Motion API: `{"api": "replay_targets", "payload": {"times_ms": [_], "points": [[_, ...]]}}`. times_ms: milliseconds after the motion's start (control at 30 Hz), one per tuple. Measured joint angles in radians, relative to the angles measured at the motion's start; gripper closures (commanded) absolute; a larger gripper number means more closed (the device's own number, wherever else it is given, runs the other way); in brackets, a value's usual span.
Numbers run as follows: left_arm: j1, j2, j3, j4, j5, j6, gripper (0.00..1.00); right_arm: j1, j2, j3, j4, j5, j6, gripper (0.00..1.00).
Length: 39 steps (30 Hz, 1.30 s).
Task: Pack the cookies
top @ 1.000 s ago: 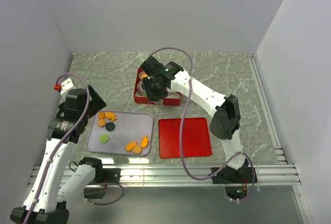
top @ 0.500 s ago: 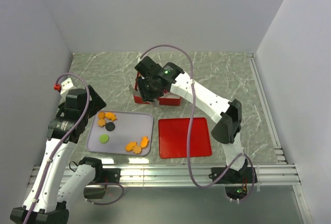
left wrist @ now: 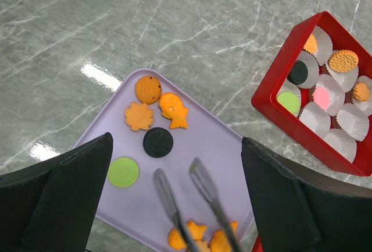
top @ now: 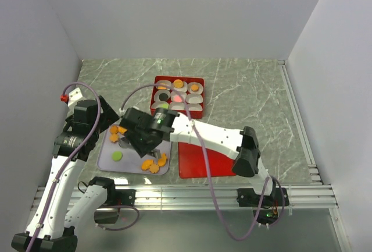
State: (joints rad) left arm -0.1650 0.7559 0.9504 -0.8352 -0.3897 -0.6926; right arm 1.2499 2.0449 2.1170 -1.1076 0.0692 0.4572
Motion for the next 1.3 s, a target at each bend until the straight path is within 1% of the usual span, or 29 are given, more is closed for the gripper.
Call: {"api": "replay_targets", "payload": {"times_ms": [100, 233, 467, 767, 967, 1300], "points": [[0.000, -0.001, 0.000, 0.000, 0.000, 0.000, 0.01, 0.033, 0.043, 0.000, -0.006, 0.013, 0.000, 0.47], [0.000, -0.006, 0.000, 0.000, -0.001, 0.000, 0.01, 0.044, 0.098, 0.000, -0.026, 0.037, -0.004, 0.47], [0.004, -0.011, 0.000, 0.000, -0.003, 0.000, 0.01, 0.053, 0.109, 0.005, -0.035, 0.047, -0.003, 0.47], [0.006, -0.010, 0.000, 0.002, -0.017, -0.001, 0.02, 0.068, 0.185, 0.100, -0.053, 0.045, -0.018, 0.47], [0.014, -0.006, 0.000, 0.001, -0.051, 0.000, 0.02, 0.070, 0.235, 0.178, -0.090, 0.047, -0.017, 0.47], [0.015, -0.004, 0.000, -0.002, -0.069, -0.002, 0.01, 0.069, 0.246, 0.190, -0.095, 0.056, -0.018, 0.46]]}}
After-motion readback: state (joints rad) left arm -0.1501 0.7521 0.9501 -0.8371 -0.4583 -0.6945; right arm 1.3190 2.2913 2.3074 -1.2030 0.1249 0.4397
